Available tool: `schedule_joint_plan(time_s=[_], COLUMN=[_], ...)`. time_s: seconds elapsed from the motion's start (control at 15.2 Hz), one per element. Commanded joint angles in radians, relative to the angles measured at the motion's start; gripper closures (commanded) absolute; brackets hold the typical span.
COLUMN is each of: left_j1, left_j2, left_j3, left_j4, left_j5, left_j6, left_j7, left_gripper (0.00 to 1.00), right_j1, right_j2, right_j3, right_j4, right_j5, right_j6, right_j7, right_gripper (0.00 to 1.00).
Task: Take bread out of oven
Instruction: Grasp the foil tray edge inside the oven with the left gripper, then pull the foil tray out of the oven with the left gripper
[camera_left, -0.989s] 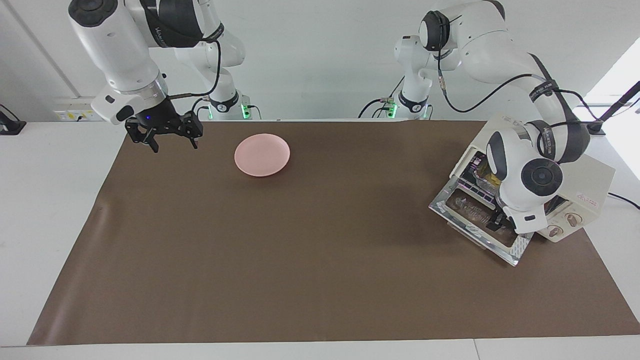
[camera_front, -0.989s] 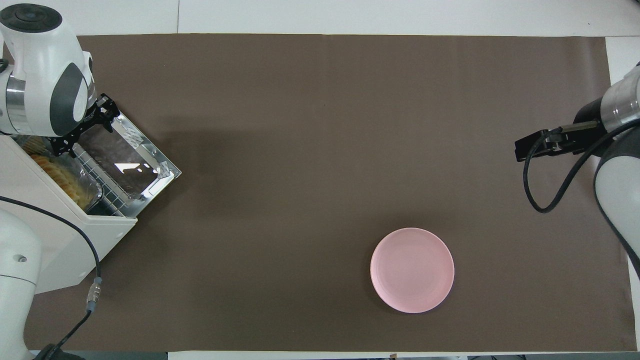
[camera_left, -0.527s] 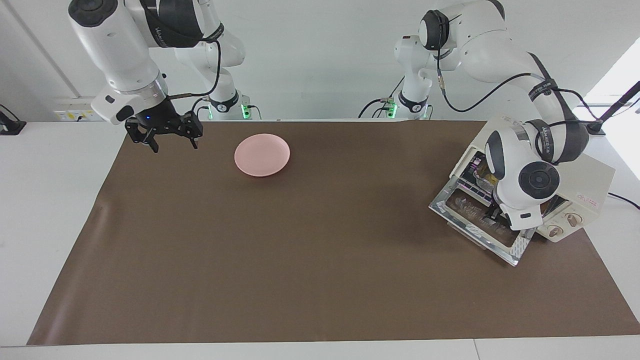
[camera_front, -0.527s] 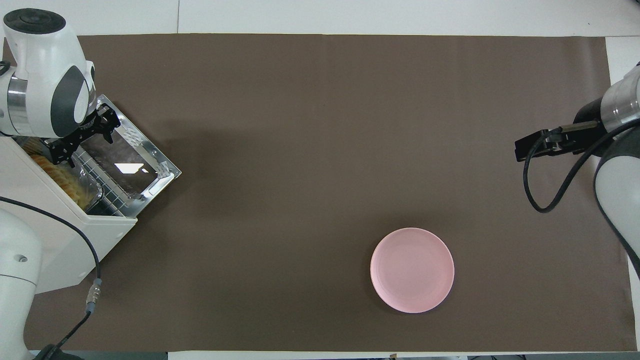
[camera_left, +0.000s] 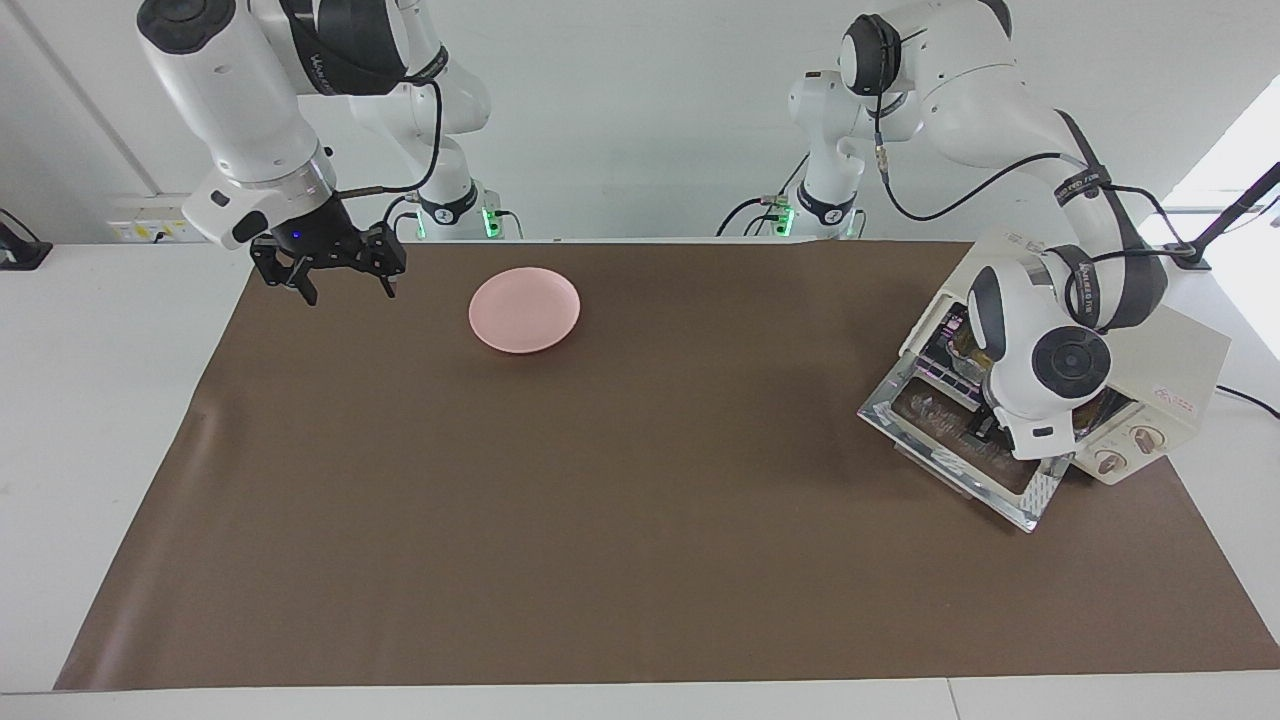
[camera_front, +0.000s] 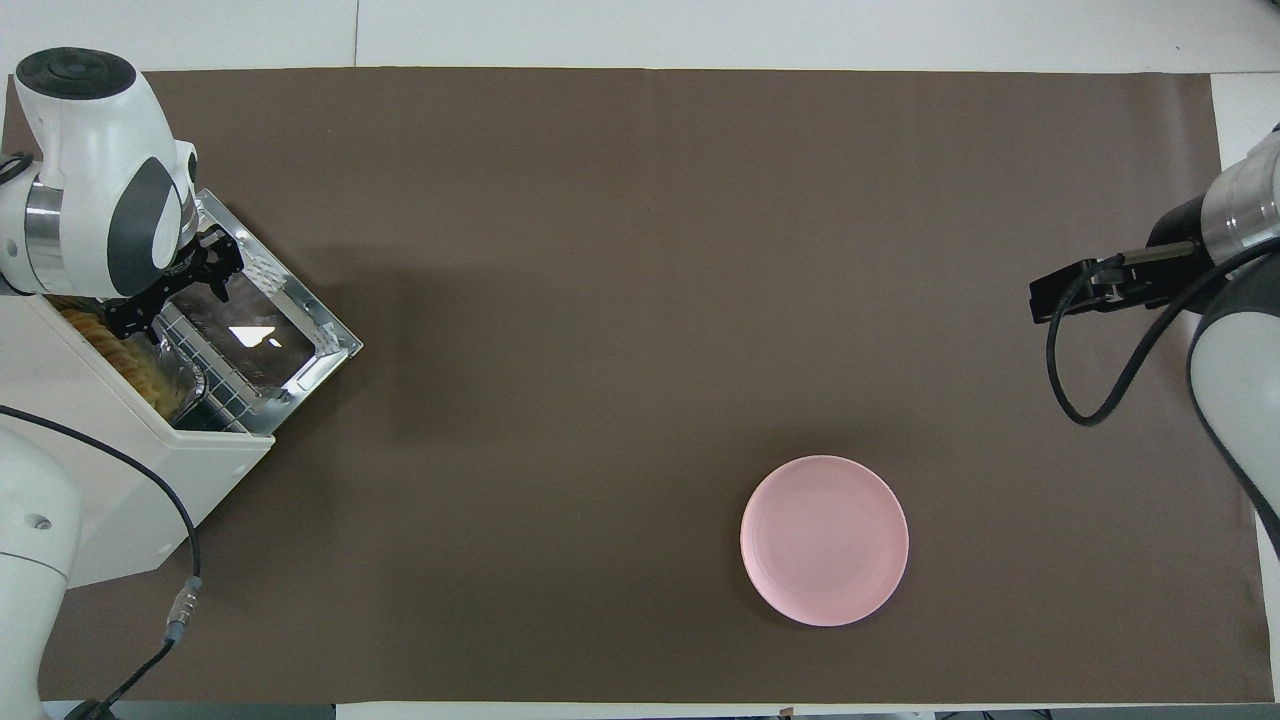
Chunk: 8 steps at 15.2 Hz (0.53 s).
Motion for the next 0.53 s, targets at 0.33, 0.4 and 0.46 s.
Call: schedule_joint_plan(time_s=[0.33,0.4,0.46], left_j1=[-0.012,-0.01,-0.013], left_j2=[-0.039,-0.009,0.013], left_j3=[-0.001,-0.004,-0.002], left_j4=[-0.009,0.048,0.097], left_j5=[0.006,-0.025,-0.074], left_j6=[0.094,0.085,0.084], left_j7=[0.054,0.054,0.058], left_gripper=[1.0,1.0,1.0], right_j1=[-0.017,-0.017,-0.017], right_j2=[-0.014,-0.014,-0.014], right_j3=[0.01,0.01,0.01], right_j4=[-0.006,-0.006,-0.006], right_j5=[-0.008,-0.008,-0.008], right_j6=[-0.014,-0.014,-0.014], right_j7=[-0.026,-0.026,-0.028], right_gripper=[0.0,0.0,0.0])
